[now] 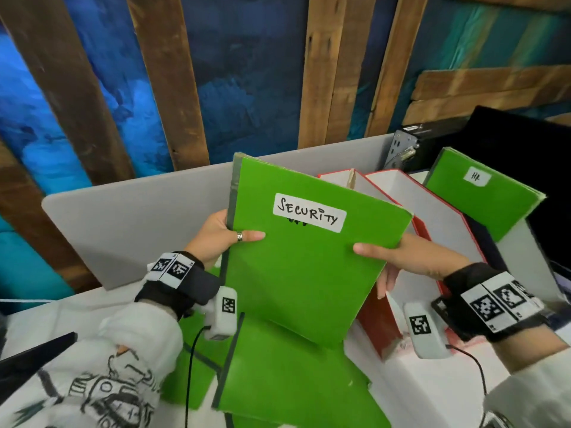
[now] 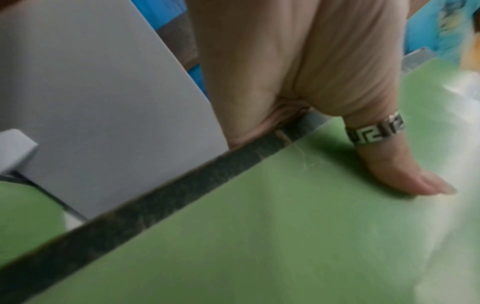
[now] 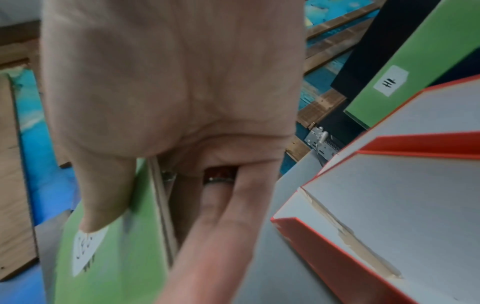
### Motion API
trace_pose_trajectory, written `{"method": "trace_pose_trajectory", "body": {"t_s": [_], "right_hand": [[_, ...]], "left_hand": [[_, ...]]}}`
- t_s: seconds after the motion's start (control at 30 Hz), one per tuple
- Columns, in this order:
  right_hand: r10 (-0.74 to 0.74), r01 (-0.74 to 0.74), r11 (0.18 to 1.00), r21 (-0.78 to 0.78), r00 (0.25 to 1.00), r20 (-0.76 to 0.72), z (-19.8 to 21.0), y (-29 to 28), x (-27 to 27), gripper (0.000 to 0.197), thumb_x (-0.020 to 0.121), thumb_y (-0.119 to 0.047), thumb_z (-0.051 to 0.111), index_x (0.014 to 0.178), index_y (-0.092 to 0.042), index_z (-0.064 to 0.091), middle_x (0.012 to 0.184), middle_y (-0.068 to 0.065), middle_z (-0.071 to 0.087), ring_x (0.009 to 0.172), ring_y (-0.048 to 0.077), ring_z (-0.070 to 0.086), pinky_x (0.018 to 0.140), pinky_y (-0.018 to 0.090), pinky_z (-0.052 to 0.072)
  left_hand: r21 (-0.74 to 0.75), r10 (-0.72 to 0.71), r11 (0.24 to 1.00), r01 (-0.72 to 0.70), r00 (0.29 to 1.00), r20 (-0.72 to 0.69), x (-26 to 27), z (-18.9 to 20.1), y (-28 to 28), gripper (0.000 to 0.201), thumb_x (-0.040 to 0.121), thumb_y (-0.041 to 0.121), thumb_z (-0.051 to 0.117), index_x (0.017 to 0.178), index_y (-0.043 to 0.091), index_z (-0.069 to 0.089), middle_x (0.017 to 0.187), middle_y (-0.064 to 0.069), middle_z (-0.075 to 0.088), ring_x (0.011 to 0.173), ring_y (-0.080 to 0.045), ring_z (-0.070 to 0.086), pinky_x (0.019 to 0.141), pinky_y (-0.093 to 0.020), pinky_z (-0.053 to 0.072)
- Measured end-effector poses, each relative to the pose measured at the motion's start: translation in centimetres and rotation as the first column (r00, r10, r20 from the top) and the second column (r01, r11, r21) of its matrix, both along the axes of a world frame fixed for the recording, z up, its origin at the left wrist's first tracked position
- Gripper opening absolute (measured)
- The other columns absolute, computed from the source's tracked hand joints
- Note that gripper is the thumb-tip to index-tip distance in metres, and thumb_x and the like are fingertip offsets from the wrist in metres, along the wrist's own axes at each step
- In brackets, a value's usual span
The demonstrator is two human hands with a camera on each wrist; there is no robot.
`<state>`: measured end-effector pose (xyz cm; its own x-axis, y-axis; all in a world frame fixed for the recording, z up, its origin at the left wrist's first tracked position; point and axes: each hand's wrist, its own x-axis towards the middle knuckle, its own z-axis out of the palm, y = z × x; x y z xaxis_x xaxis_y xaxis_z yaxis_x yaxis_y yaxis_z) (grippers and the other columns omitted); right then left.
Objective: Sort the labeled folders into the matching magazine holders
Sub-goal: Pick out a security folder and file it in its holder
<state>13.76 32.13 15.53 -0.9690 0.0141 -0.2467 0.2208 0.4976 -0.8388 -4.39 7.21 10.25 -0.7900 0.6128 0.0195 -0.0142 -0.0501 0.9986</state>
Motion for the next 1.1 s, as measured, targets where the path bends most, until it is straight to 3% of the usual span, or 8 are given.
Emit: {"method": "trace_pose_trajectory", "body": {"t_s": [0.13, 0.27, 0.47, 0.53, 0.63, 0.87, 0.97, 1.1], "right_hand": [[-0.004, 0.008, 0.999, 0.049, 0.997, -0.072, 2.6, 1.6, 1.7, 0.018, 0.084, -0.040, 0.052, 0.099, -0.031, 0.054, 0.069, -0.010, 0.074, 0.043, 0.022, 0.063, 0.047, 0.028, 0.054], [-0.009, 0.022, 0.997, 0.068, 0.982, -0.188, 4.8, 4.5, 3.3, 0.037, 0.080, -0.044, 0.053, 0.115, -0.034, 0.052, 0.080, 0.000, 0.076, 0.036, 0.019, 0.056, 0.040, 0.024, 0.051], [0.017, -0.003, 0.998, 0.061, 0.974, -0.227, 6.6, 9.6, 5.7, 0.015, 0.088, -0.037, 0.050, 0.097, -0.028, 0.058, 0.061, 0.002, 0.072, 0.036, 0.020, 0.059, 0.042, 0.026, 0.050], [0.033, -0.015, 0.996, 0.084, 0.974, -0.226, 7.1, 11.7, 6.4, 0.013, 0.091, -0.035, 0.049, 0.098, -0.028, 0.057, 0.057, -0.001, 0.071, 0.036, 0.017, 0.059, 0.042, 0.026, 0.051], [0.052, -0.026, 0.995, 0.093, 0.959, -0.279, 7.7, 15.1, 7.7, 0.012, 0.092, -0.033, 0.047, 0.099, -0.026, 0.054, 0.054, -0.005, 0.070, 0.036, 0.018, 0.059, 0.038, 0.022, 0.049], [0.039, -0.009, 0.997, 0.073, 0.907, -0.420, 6.9, 22.1, 9.2, 0.040, 0.086, -0.043, 0.049, 0.111, -0.012, 0.054, 0.062, 0.022, 0.068, 0.039, 0.025, 0.060, 0.037, 0.023, 0.048], [0.006, 0.012, 0.999, 0.034, 0.881, -0.473, 6.5, 24.0, 9.3, 0.035, 0.091, -0.038, 0.048, 0.112, -0.011, 0.052, 0.061, 0.024, 0.066, 0.037, 0.026, 0.059, 0.036, 0.023, 0.047], [-0.079, 0.067, 0.997, -0.043, 0.805, -0.588, 6.6, 25.5, 9.6, 0.025, 0.091, -0.035, 0.049, 0.108, -0.017, 0.054, 0.055, 0.024, 0.064, 0.033, 0.029, 0.055, 0.034, 0.022, 0.044]], "left_hand": [[0.025, -0.021, 0.999, 0.021, 1.000, -0.013, 1.3, 1.5, 2.1, 0.092, 0.016, 0.045, 0.093, 0.100, 0.019, 0.066, 0.092, 0.003, 0.076, 0.083, -0.014, 0.072, 0.066, -0.029, 0.059], [0.024, -0.048, 0.999, 0.049, 0.998, -0.035, 3.4, 3.3, 4.5, 0.090, 0.020, 0.044, 0.093, 0.102, 0.020, 0.064, 0.093, 0.003, 0.076, 0.084, -0.013, 0.072, 0.064, -0.028, 0.059], [0.011, -0.036, 0.999, 0.036, 0.997, -0.064, 6.1, 5.4, 9.4, 0.090, 0.021, 0.041, 0.093, 0.103, 0.020, 0.063, 0.090, 0.007, 0.076, 0.081, -0.010, 0.073, 0.060, -0.022, 0.057], [0.005, -0.015, 1.000, 0.015, 0.998, -0.066, 7.0, 5.8, 11.6, 0.084, 0.028, 0.035, 0.092, 0.105, 0.018, 0.063, 0.090, 0.006, 0.076, 0.080, -0.011, 0.073, 0.059, -0.022, 0.057], [0.004, 0.059, 0.998, -0.059, 0.995, -0.081, 8.5, 6.6, 15.2, 0.056, 0.055, 0.010, 0.079, 0.108, 0.015, 0.061, 0.085, 0.009, 0.076, 0.076, -0.008, 0.072, 0.059, -0.021, 0.056], [0.035, 0.247, 0.969, -0.244, 0.950, -0.190, 10.8, 7.8, 22.1, 0.045, 0.067, 0.013, 0.075, 0.109, 0.017, 0.061, 0.099, 0.005, 0.071, 0.082, -0.005, 0.071, 0.066, -0.019, 0.056], [0.029, 0.317, 0.948, -0.318, 0.925, -0.209, 11.3, 7.5, 24.2, 0.052, 0.077, 0.012, 0.072, 0.125, 0.010, 0.053, 0.116, -0.005, 0.066, 0.099, -0.014, 0.067, 0.083, -0.029, 0.056], [-0.068, 0.433, 0.884, -0.463, 0.863, -0.259, 11.7, 6.4, 26.3, 0.058, 0.086, 0.020, 0.064, 0.137, 0.011, 0.039, 0.136, -0.009, 0.049, 0.119, -0.021, 0.050, 0.102, -0.037, 0.043]]}}
